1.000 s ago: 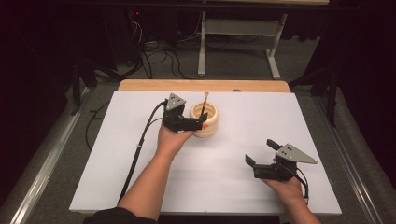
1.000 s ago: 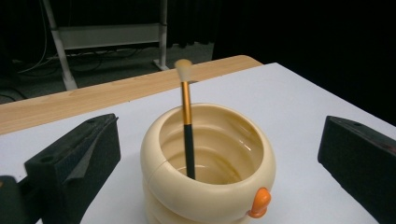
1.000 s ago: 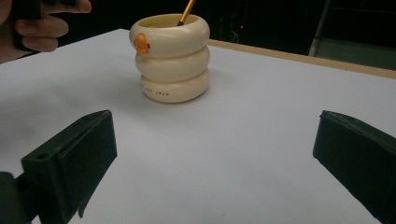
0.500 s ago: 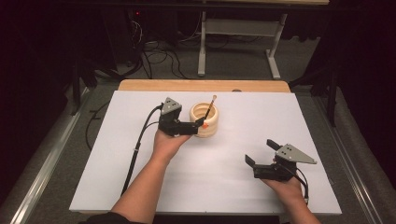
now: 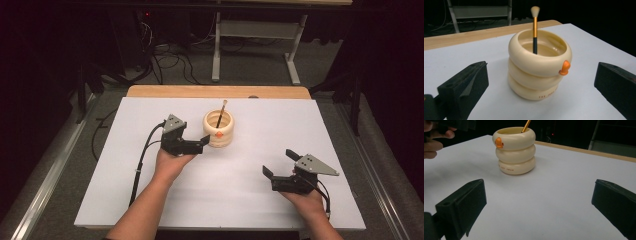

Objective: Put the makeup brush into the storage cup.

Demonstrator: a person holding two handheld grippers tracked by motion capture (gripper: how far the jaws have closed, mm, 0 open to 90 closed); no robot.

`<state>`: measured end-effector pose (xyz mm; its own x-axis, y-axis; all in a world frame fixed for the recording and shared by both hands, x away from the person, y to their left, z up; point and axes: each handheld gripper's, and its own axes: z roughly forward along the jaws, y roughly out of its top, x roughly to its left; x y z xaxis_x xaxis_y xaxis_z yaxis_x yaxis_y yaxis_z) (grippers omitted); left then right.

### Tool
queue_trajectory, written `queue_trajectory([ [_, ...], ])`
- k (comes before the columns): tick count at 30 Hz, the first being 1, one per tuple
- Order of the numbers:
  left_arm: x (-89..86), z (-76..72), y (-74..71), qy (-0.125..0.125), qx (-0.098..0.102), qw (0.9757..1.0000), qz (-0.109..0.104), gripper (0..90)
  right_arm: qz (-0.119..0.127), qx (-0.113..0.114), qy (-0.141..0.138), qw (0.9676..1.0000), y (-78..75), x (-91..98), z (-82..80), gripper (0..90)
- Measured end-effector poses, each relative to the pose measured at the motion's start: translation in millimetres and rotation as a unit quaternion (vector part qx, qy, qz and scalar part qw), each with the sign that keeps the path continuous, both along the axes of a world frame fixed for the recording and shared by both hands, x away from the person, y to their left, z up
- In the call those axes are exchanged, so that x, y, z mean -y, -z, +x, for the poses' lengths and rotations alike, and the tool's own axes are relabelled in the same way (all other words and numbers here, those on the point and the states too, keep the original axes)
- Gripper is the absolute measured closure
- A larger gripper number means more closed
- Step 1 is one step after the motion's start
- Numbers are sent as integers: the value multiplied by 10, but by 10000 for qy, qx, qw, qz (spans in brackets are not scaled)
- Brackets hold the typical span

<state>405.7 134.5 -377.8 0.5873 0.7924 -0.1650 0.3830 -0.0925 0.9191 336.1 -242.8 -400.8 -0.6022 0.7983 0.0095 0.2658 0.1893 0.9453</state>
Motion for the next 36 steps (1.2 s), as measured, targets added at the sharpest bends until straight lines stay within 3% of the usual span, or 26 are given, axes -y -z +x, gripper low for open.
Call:
queue_trajectory([
  [5, -113, -152, 66, 51, 5, 9998, 184, 0, -2, -5, 19, 10000, -4, -1, -8, 10],
  [13, -288, -357, 107, 64, 59, 9996, 254, 0, -2, -18, 37, 10000, -3, -2, -12, 10],
  [18, -506, -528, 126, -48, 60, 9999, 135, 0, 12, -38, 50, 10000, -3, -1, -16, 10],
  [22, -624, -636, 166, -115, 64, 9997, 181, 0, 16, -6, 32, 10000, -9, -2, -27, 10],
  [29, -743, -823, 241, -112, -28, 9999, 46, 5, 15, -19, 60, 10000, -2, -7, -32, 10],
  [32, -767, -951, 228, -70, 133, 9997, 168, 5, 37, -35, 105, 9999, 4, 2, -32, 10],
  [36, -799, -993, 229, -29, 177, 9997, 140, 5, 57, -49, 159, 9998, 7, 13, -35, 10],
])
